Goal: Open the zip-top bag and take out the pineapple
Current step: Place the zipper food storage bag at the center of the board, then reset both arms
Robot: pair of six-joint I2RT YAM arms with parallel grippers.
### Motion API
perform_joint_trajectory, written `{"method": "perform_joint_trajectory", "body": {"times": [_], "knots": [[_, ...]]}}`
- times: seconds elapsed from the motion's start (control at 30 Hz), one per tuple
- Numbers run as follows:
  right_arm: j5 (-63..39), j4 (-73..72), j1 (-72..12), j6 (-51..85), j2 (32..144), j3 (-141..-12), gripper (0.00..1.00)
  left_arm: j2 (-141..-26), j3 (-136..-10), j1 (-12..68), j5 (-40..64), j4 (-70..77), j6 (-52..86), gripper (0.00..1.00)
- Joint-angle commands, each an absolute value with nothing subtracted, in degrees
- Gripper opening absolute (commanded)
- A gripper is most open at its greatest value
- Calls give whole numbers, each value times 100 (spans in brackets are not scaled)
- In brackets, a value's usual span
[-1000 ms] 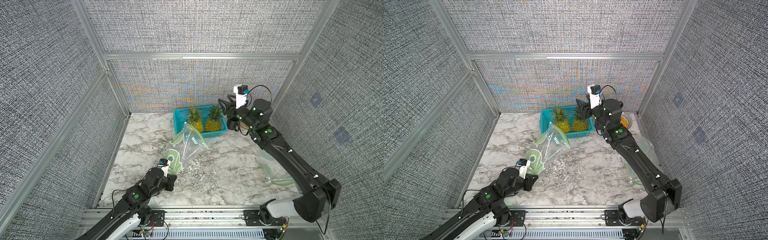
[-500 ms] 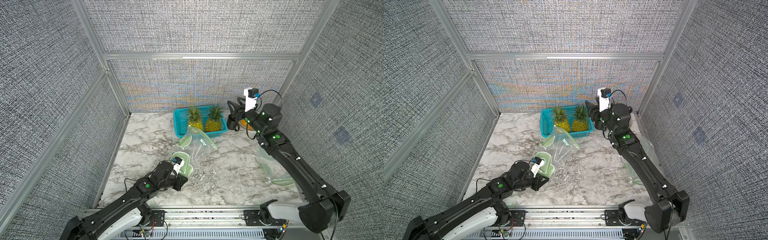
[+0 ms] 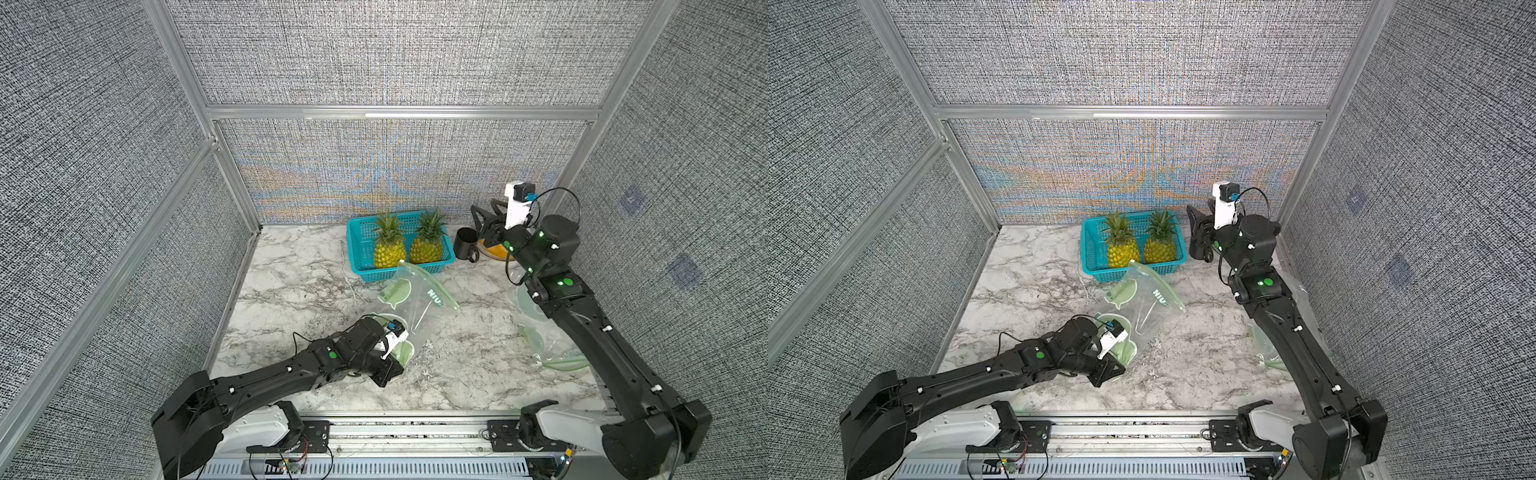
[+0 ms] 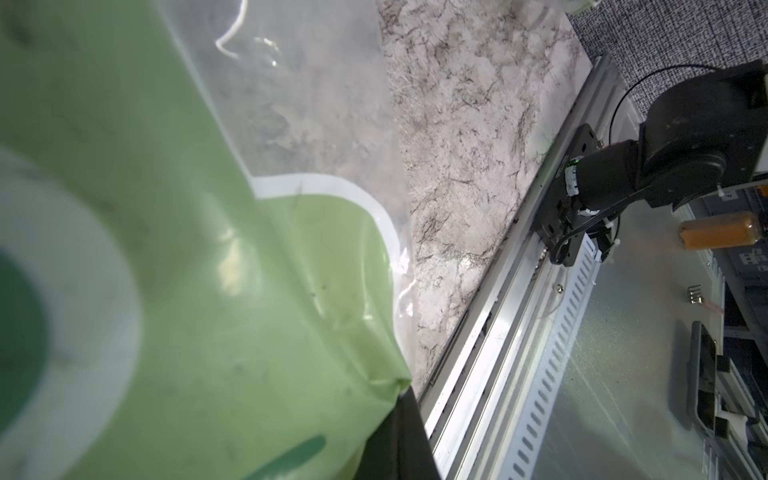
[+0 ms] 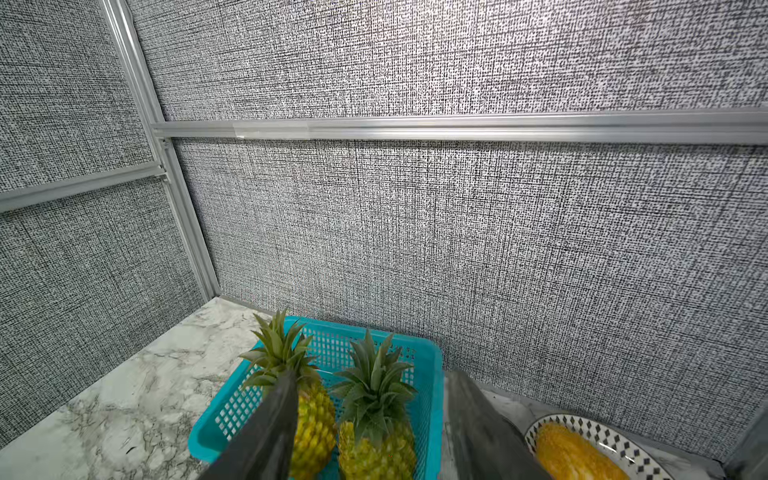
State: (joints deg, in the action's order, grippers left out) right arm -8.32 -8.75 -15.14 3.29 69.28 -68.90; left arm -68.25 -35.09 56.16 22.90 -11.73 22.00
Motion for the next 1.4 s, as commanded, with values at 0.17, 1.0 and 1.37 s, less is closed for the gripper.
{"method": "perform_joint_trajectory", "body": {"times": [0.17, 1.0, 1.37], "knots": [[-914, -938, -1383, 416, 6805, -6735, 59, -6978, -3826, 5643, 2135, -1101, 2033, 47], [992, -1338, -1007, 602, 5711, -4245, 60, -5595, -4968, 4174, -3451, -3337, 2459, 84], [1370, -2166, -514, 460, 5577, -2709, 61, -5751, -4316, 2800, -4715, -2102, 1353, 84]]}}
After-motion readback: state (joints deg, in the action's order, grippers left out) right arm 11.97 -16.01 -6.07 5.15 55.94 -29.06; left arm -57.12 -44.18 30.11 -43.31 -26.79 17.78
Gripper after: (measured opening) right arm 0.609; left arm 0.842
